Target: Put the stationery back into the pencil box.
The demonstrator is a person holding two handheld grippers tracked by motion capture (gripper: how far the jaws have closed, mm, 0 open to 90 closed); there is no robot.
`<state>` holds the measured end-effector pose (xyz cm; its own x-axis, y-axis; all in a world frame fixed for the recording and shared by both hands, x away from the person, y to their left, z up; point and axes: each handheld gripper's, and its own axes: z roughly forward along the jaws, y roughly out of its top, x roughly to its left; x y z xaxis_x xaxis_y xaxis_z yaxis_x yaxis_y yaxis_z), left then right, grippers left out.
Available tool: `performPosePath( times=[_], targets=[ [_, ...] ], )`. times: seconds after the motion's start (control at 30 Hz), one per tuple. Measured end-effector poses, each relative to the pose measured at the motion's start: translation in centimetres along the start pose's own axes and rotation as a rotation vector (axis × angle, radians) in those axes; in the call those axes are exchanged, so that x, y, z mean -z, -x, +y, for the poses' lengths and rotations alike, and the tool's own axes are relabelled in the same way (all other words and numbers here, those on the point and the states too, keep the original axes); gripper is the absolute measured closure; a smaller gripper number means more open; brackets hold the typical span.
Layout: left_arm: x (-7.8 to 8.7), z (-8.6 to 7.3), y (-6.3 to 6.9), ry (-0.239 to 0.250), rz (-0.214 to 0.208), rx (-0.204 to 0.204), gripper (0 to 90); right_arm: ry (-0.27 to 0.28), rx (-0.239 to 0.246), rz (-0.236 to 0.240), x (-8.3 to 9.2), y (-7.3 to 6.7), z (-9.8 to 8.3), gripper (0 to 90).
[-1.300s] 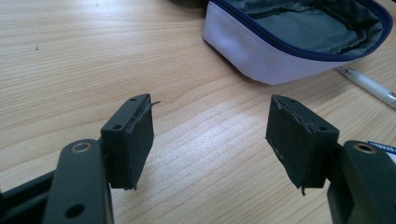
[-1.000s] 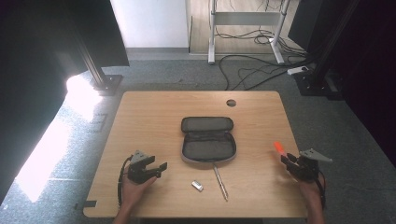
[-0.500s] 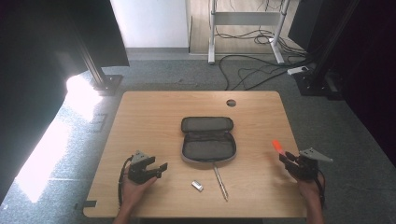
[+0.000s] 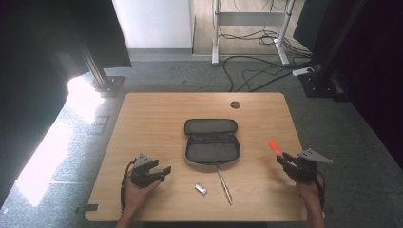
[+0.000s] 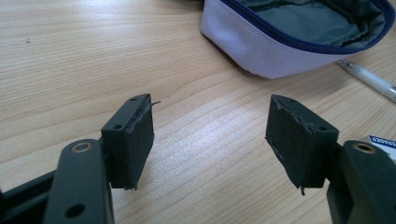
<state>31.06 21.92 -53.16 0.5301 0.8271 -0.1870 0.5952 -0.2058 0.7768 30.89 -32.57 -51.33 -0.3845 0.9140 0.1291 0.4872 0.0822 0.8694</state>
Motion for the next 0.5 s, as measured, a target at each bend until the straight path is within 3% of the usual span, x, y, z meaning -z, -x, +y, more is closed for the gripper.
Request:
performPosePath(
  times=[0.5],
  targets=[
    [-0.1, -0.1, 0.0, -0.005, -0.001, -0.001, 32.6, 0.010, 0.012, 0.059, -1.0, -1.7, 0.6, 65.7]
  ],
)
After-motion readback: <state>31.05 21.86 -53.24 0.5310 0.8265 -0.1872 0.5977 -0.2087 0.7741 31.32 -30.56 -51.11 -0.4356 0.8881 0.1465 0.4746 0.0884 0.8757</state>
